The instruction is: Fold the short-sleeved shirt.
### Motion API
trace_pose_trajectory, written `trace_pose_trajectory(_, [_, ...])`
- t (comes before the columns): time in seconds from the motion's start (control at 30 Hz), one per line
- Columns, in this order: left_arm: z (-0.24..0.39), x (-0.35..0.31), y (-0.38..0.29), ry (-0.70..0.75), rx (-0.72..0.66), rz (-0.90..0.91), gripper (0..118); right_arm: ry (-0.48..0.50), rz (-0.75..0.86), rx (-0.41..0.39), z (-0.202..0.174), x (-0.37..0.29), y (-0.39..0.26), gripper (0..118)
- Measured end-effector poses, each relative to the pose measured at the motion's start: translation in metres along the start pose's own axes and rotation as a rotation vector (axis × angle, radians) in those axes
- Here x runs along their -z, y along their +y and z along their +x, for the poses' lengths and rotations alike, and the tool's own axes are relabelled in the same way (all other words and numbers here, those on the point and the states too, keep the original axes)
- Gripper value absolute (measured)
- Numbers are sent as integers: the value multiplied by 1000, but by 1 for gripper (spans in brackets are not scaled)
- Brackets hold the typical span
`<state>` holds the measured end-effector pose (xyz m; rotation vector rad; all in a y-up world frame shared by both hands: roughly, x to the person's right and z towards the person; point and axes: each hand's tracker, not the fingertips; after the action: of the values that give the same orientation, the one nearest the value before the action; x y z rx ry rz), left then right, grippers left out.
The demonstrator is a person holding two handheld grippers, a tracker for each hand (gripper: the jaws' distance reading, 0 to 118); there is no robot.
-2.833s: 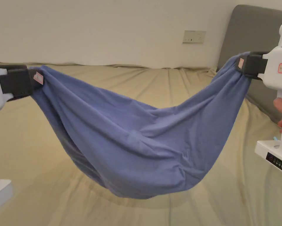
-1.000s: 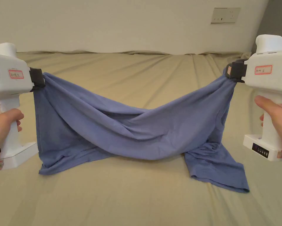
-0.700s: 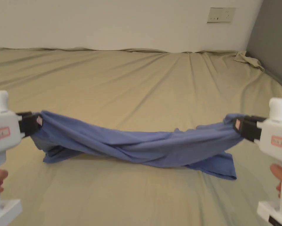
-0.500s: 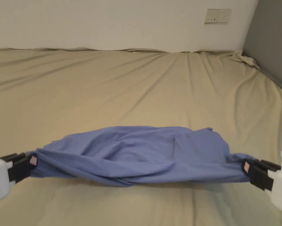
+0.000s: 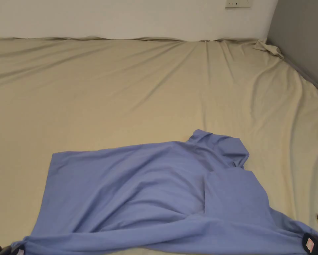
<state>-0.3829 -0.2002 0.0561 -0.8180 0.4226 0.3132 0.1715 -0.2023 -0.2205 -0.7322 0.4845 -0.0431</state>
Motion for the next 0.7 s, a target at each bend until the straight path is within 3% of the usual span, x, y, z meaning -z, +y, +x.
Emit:
trace_pose_trajectory(0.13, [-6, 9, -11, -13, -29, -41, 9, -21, -54, -9, 3, 6, -15, 7])
trace_pose_trajectory(0.17, [-8, 11, -9, -26, -51, -59, 25, -19, -65, -10, 4, 10, -14, 27])
trace_pose_trajectory(0.23, [-9, 8, -6, -19, -93, -77, 80, -49, -123, -46, -1, 13, -6, 107])
trace_pose_trajectory(0.3, [-11, -8, -1, -26, -100, -57, 80, -42, -155, -78, -6, 9, 3, 111])
trace_pose_trajectory(0.37, [-6, -41, 10, 14, -99, 1, 80, -61, -93, -115, -17, -13, 20, 111])
trace_pose_trajectory(0.5, [4, -110, 40, 45, -109, 207, 80, -60, 32, -114, -39, -49, 56, 110])
trace_pose_trajectory(0.53, [9, -121, 46, 36, -106, 266, 72, -39, 69, -120, -46, -55, 64, 107])
trace_pose_trajectory(0.57, [16, -131, 52, 44, -72, 316, 45, -27, 88, -133, -53, -59, 70, 97])
trace_pose_trajectory(0.6, [23, -132, 58, 83, -24, 327, 2, -26, 85, -152, -59, -59, 75, 69])
trace_pose_trajectory(0.63, [28, -129, 65, 122, 13, 334, 0, -30, 88, -171, -66, -55, 78, 6])
trace_pose_trajectory(0.7, [31, -114, 71, 75, 28, 284, 0, -45, 122, -172, -72, -42, 76, 2])
